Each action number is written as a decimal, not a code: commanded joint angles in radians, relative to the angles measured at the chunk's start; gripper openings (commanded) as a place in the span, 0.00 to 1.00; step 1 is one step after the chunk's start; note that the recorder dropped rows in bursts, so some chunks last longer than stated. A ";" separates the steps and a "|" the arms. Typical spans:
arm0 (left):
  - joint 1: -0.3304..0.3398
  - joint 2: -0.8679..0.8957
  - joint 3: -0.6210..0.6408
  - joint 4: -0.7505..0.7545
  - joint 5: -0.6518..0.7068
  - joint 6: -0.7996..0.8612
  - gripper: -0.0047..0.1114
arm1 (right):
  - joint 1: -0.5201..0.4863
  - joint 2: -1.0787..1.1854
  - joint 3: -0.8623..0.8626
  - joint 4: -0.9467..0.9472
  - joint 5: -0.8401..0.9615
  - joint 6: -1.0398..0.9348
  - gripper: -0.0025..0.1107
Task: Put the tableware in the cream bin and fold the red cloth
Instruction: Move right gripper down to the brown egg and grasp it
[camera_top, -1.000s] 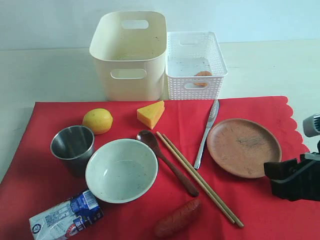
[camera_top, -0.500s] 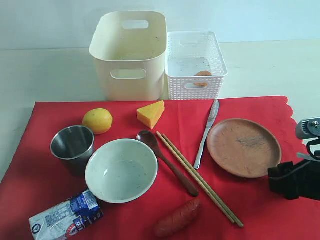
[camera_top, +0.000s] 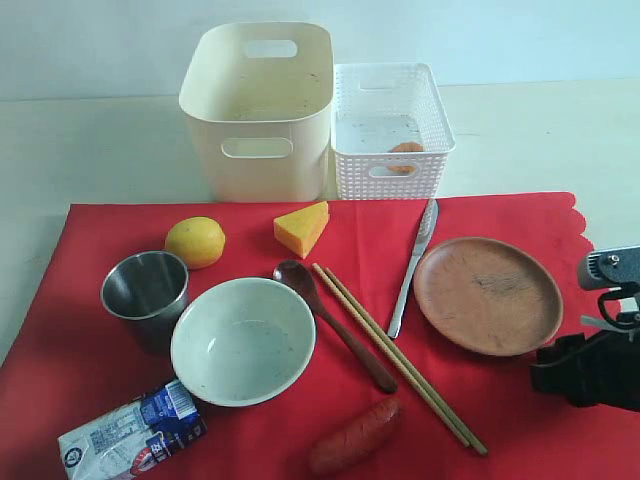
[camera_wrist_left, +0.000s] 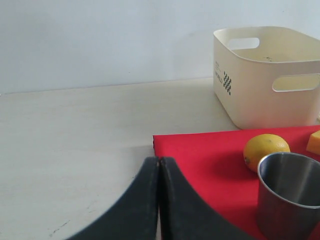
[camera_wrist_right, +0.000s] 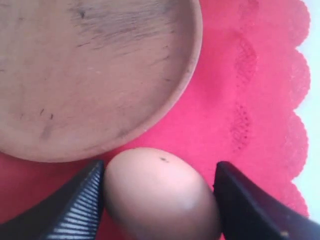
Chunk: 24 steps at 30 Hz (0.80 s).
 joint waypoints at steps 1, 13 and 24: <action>-0.004 -0.006 0.000 0.005 -0.004 -0.005 0.06 | -0.005 0.002 0.001 -0.007 0.020 0.019 0.04; -0.004 -0.006 0.000 0.005 -0.004 -0.005 0.06 | -0.005 -0.216 0.001 -0.007 0.140 0.066 0.02; -0.004 -0.006 0.000 0.005 -0.004 -0.005 0.06 | -0.005 -0.440 0.001 -0.010 0.077 0.206 0.02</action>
